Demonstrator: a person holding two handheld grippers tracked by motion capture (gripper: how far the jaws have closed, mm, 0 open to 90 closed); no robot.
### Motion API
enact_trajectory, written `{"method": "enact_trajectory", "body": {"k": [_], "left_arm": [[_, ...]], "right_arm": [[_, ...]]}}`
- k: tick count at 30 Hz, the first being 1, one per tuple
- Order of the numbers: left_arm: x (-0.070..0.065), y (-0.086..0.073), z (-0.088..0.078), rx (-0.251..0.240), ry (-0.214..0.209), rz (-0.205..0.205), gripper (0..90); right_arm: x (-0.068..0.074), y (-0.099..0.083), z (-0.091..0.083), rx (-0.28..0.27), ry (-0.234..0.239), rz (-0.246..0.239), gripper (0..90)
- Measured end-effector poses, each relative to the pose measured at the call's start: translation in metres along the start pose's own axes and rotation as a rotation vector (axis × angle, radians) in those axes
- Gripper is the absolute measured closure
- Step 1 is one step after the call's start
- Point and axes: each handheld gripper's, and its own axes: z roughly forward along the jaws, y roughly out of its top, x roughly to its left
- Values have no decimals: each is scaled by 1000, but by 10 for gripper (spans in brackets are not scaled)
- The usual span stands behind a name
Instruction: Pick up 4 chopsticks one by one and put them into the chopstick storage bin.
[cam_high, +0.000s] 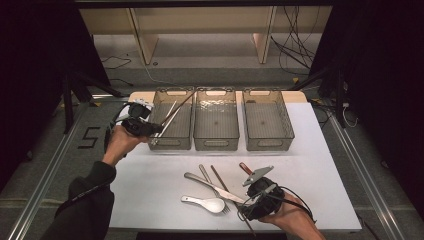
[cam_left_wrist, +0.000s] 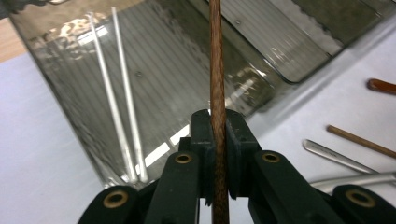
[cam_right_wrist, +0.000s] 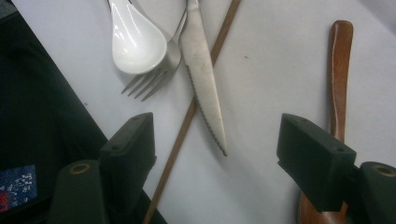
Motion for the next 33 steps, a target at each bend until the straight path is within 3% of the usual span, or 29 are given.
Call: {"method": "enact_trajectory", "body": {"k": [7, 14, 33], "left_arm": [[18, 6, 10, 11, 38, -61, 833], [26, 8, 24, 31, 65, -83, 833], [35, 11, 45, 60, 86, -138, 829]], "right_arm": [[1, -1, -1, -1, 6, -2, 282], [2, -2, -1, -7, 10, -8, 275], [7, -2, -3, -6, 19, -15, 271]]}}
